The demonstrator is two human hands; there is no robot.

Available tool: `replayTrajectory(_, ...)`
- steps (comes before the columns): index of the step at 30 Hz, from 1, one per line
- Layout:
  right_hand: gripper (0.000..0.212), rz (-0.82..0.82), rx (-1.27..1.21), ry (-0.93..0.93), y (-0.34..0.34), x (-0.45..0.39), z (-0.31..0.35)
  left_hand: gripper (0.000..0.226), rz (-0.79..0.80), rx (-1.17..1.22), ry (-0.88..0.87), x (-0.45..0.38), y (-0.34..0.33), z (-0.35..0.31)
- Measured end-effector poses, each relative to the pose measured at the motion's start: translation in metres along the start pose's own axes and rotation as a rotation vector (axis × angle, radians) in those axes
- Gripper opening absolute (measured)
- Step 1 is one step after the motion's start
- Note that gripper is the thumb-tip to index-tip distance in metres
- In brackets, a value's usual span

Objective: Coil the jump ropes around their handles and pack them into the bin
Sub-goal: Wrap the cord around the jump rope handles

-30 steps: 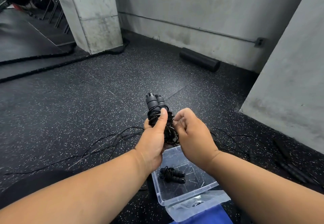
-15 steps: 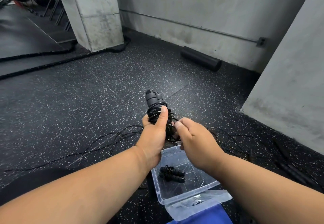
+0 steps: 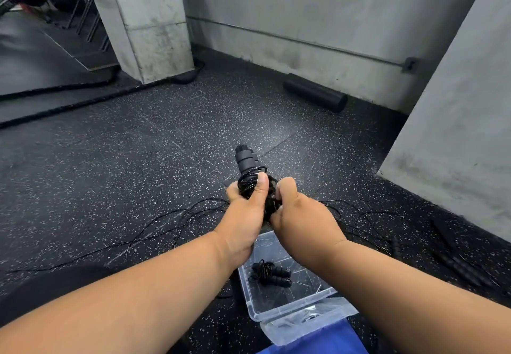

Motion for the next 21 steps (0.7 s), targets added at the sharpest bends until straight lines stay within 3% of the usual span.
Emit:
replayTrajectory(5,0.011,-0.028,-0.025,0.004,-0.002,-0.002,-0.009,0.079,-0.024,0.000,-0.002,-0.003,0.005,-0.005)
replayTrajectory(13,0.031,-0.152,-0.263,-0.139,-0.011,0.002,-0.025,0.080,0.012,-0.167,-0.087,-0.005,0.001,0.001)
replayTrajectory(21,0.002,-0.233,-0.446,-0.255,-0.017,0.000,-0.029,0.082,-0.037,-0.178,-0.158,-0.005,0.004,-0.004)
Point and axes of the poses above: each hand's wrist, its own x-axis away from the middle knuckle, its own y-axis out of the back of the hand, z = x × y, the point moved 4 cm from there along -x, towards the middle knuckle, and after that the axes turned 13 degrees about y, right-handed, at the moved point
